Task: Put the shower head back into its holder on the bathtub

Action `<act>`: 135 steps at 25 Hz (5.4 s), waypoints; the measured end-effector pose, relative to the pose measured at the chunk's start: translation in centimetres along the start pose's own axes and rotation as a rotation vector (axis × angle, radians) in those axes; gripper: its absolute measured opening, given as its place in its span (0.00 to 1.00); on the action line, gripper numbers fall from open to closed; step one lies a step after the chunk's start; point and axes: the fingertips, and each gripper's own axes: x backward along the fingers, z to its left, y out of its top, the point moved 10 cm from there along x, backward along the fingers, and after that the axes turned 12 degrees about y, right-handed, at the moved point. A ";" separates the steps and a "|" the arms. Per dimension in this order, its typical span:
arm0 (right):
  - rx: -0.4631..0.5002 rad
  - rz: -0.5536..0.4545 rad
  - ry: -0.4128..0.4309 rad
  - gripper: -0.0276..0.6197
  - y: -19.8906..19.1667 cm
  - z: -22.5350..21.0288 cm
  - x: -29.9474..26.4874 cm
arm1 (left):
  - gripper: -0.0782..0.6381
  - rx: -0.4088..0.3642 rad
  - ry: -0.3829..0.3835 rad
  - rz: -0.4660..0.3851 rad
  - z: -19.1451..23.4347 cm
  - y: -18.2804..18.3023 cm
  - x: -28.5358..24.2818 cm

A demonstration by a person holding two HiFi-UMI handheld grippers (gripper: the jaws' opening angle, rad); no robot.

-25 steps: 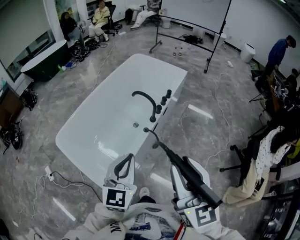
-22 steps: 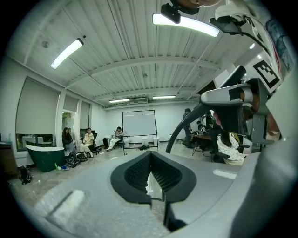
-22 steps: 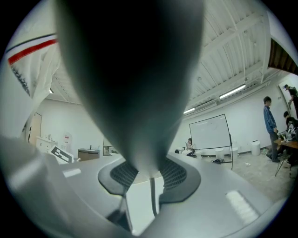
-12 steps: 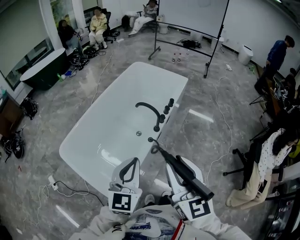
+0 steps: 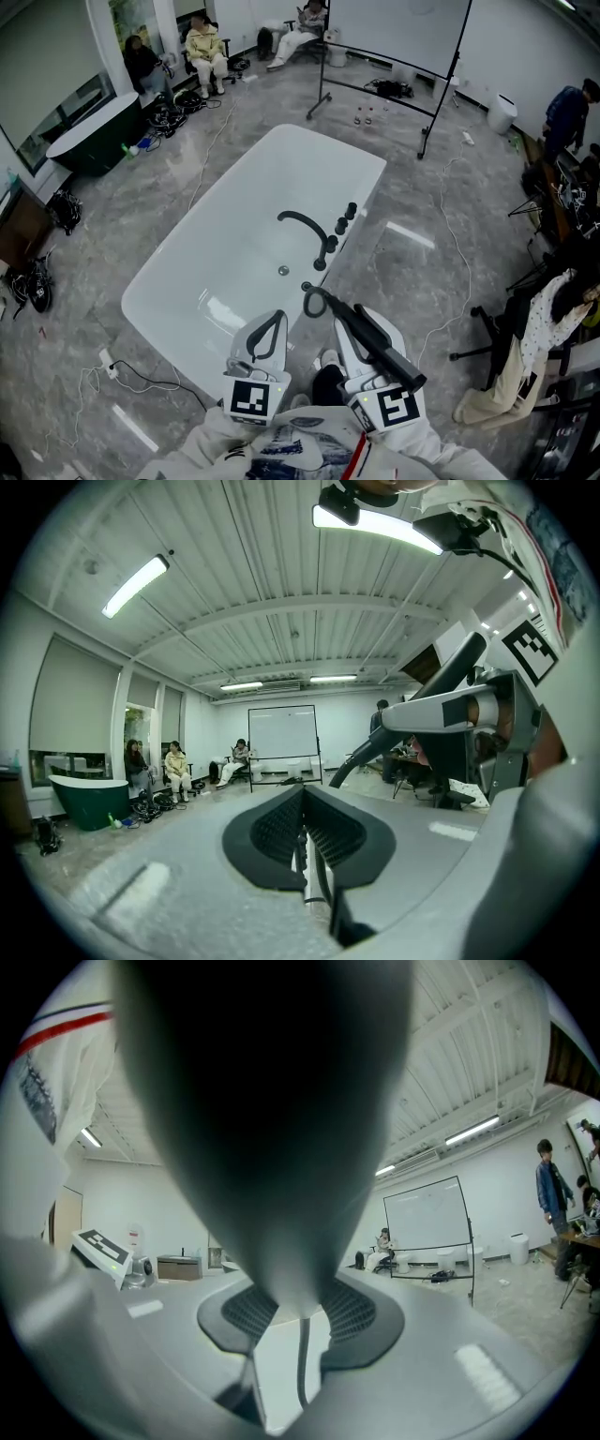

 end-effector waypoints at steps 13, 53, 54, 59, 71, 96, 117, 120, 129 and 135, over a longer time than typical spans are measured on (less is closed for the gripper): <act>-0.034 0.035 0.054 0.26 -1.4 -6.3 -4.2 | 0.10 0.005 0.056 0.044 0.0 -1.0 -6.8; -0.115 0.260 0.320 0.26 -8.8 -19.1 -13.3 | 0.10 0.027 0.298 0.240 -0.7 -4.1 -18.1; -0.115 0.266 0.324 0.26 -8.9 -19.1 -13.5 | 0.10 0.025 0.304 0.241 -0.5 -4.3 -18.2; -0.115 0.296 0.325 0.26 -9.9 -18.5 -14.4 | 0.10 0.037 0.308 0.254 0.4 -5.4 -17.8; -0.095 0.368 0.299 0.26 -12.3 -17.5 -16.7 | 0.10 0.064 0.265 0.285 2.1 -8.8 -18.4; -0.086 0.498 0.282 0.26 -19.8 -16.3 -17.9 | 0.10 0.081 0.258 0.323 3.0 -14.6 -19.0; -0.098 0.551 0.274 0.26 -25.3 -16.3 -18.6 | 0.10 0.096 0.255 0.359 2.2 -18.8 -20.5; -0.100 0.555 0.269 0.26 -25.9 -16.5 -18.7 | 0.10 0.095 0.251 0.369 1.9 -19.3 -21.0; -0.111 0.562 0.246 0.26 -28.0 -17.0 -19.7 | 0.10 0.084 0.242 0.367 1.7 -21.2 -22.4; -0.125 0.574 0.234 0.26 -30.2 -16.8 -19.8 | 0.10 0.091 0.243 0.392 1.5 -22.9 -22.6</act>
